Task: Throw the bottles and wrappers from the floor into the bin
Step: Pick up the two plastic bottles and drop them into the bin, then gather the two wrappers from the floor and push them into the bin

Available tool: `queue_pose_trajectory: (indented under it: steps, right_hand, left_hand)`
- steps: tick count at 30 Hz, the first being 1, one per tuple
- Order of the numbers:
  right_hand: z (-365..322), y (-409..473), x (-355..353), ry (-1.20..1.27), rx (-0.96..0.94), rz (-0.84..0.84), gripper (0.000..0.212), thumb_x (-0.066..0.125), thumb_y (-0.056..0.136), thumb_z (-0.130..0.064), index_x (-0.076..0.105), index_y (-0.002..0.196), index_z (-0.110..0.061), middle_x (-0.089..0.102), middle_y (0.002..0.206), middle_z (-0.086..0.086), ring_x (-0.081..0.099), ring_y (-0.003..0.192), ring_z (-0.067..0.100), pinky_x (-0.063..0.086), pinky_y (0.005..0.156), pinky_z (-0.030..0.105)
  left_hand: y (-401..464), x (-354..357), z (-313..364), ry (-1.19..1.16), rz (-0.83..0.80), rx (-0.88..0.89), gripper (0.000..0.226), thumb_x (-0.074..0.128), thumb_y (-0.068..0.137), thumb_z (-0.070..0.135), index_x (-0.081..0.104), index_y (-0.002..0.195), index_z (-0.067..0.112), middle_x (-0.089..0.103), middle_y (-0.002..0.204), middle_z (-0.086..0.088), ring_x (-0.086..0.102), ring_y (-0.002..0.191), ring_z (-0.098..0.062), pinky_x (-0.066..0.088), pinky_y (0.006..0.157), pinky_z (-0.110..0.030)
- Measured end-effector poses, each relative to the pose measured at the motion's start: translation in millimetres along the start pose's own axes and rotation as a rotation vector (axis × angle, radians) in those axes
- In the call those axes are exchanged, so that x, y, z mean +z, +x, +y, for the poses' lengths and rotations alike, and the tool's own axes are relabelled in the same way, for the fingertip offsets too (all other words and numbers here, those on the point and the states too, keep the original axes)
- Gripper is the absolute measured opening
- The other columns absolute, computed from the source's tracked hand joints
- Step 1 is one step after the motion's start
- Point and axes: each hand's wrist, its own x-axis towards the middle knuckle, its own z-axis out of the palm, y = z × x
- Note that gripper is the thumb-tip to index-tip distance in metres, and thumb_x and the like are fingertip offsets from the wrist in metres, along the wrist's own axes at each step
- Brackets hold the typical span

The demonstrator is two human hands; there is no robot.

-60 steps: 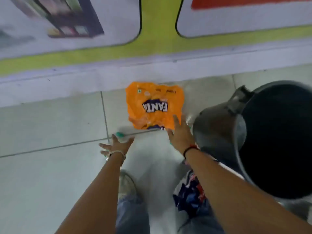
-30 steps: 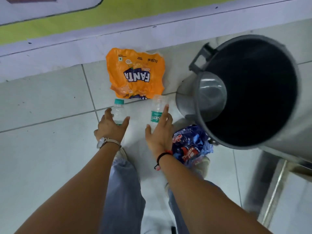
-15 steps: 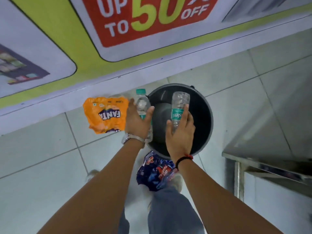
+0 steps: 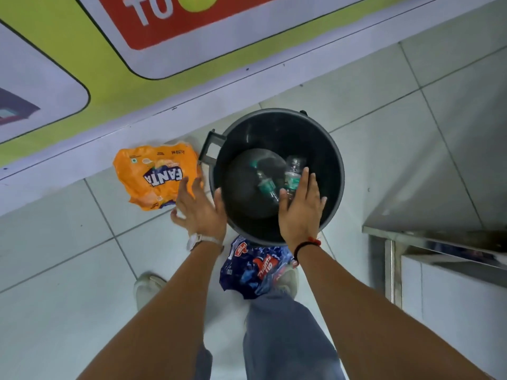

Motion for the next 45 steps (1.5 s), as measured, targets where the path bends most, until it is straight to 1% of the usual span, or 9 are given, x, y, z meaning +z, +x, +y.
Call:
queue_pose_trajectory:
  steps: [11, 14, 19, 23, 28, 33, 39, 42, 45]
  right_hand:
    - [13.8, -128.0, 35.1, -0.128, -0.445, -0.112, 0.054, 0.007, 0.100, -0.043, 0.036, 0.135, -0.014, 0.054, 0.138, 0.013, 0.043, 0.128, 0.023, 0.018, 0.099, 0.058]
    - [37.2, -154.0, 67.2, -0.278, -0.418, -0.281, 0.047, 0.046, 0.094, -0.039, 0.052, 0.129, -0.009, 0.062, 0.130, 0.010, 0.060, 0.117, 0.029, 0.028, 0.097, 0.057]
    - [73.8, -150.0, 146.7, -0.396, -0.139, -0.647, 0.074, 0.044, 0.097, -0.034, -0.004, 0.150, -0.013, -0.001, 0.161, 0.005, 0.003, 0.148, 0.023, -0.005, 0.117, 0.051]
    - [89.3, -121.6, 190.9, -0.455, -0.179, -0.620, 0.074, 0.044, 0.098, -0.021, -0.009, 0.149, -0.014, -0.006, 0.161, 0.006, -0.002, 0.148, 0.024, -0.004, 0.118, 0.052]
    - [92.3, -71.5, 207.0, -0.544, -0.460, -0.559, 0.082, 0.049, 0.092, 0.000, -0.009, 0.149, -0.012, -0.011, 0.160, 0.011, -0.005, 0.148, 0.027, 0.001, 0.119, 0.046]
    - [65.9, -39.4, 201.6, -0.670, -0.702, -0.532, 0.081, 0.044, 0.089, 0.009, -0.006, 0.149, -0.012, -0.008, 0.160, 0.015, -0.006, 0.147, 0.030, 0.006, 0.119, 0.049]
    - [2.6, -47.9, 177.4, -0.701, -0.684, -0.624, 0.036, 0.046, 0.088, 0.006, 0.050, 0.121, -0.009, 0.061, 0.122, 0.011, 0.053, 0.117, 0.030, 0.012, 0.119, 0.050]
    - [-60.1, -56.6, 157.8, -0.613, -0.652, -0.571, 0.038, 0.042, 0.091, 0.004, 0.047, 0.125, -0.011, 0.060, 0.124, 0.012, 0.055, 0.115, 0.031, 0.028, 0.112, 0.045]
    - [-111.9, -58.4, 143.6, -0.529, -0.714, -0.416, 0.060, 0.040, 0.093, 0.001, 0.019, 0.148, -0.014, 0.032, 0.151, 0.016, 0.032, 0.138, 0.032, 0.012, 0.118, 0.051]
  left_hand:
    - [-49.1, -7.4, -118.2, 0.442, -0.451, 0.169, 0.075, 0.053, 0.084, 0.041, 0.014, 0.145, 0.021, 0.014, 0.156, -0.007, 0.023, 0.138, -0.027, 0.018, 0.107, -0.058]
    - [-51.0, 13.0, -139.3, 0.498, -0.608, 0.276, 0.079, 0.049, 0.086, 0.042, -0.001, 0.145, 0.027, 0.008, 0.157, -0.004, 0.014, 0.142, -0.025, 0.012, 0.111, -0.057]
    - [-49.5, 75.6, -163.1, 0.494, -0.913, 0.160, 0.088, 0.052, 0.084, 0.048, -0.007, 0.145, 0.024, 0.027, 0.151, -0.008, 0.020, 0.139, -0.028, 0.014, 0.111, -0.055]
    - [-59.8, 127.6, -167.1, 0.428, -1.034, -0.033, 0.091, 0.059, 0.080, 0.047, 0.000, 0.144, 0.020, 0.049, 0.136, -0.010, 0.039, 0.128, -0.032, 0.023, 0.106, -0.053]
    - [-67.1, 158.4, -166.6, 0.425, -0.962, -0.088, 0.040, 0.052, 0.085, 0.009, 0.042, 0.122, 0.018, 0.064, 0.115, -0.009, 0.054, 0.112, -0.030, 0.020, 0.107, -0.052]
    - [-53.5, 134.0, -178.7, 0.446, -0.904, -0.002, 0.057, 0.048, 0.083, -0.004, 0.043, 0.130, 0.027, 0.059, 0.127, -0.005, 0.050, 0.121, -0.027, 0.013, 0.110, -0.057]
    - [-14.7, 52.3, -194.5, 0.421, -0.852, 0.035, 0.046, 0.041, 0.090, 0.007, 0.049, 0.125, 0.035, 0.059, 0.128, 0.002, 0.050, 0.122, -0.023, 0.012, 0.109, -0.057]
    - [24.7, -8.6, -197.9, 0.351, -0.713, -0.006, 0.040, 0.043, 0.090, 0.010, 0.053, 0.120, 0.034, 0.061, 0.125, 0.001, 0.052, 0.118, -0.024, 0.016, 0.107, -0.057]
    - [67.6, -54.5, -195.5, 0.270, -0.572, -0.055, 0.036, 0.042, 0.090, 0.013, 0.056, 0.119, 0.028, 0.062, 0.121, -0.006, 0.053, 0.114, -0.028, 0.025, 0.104, -0.055]
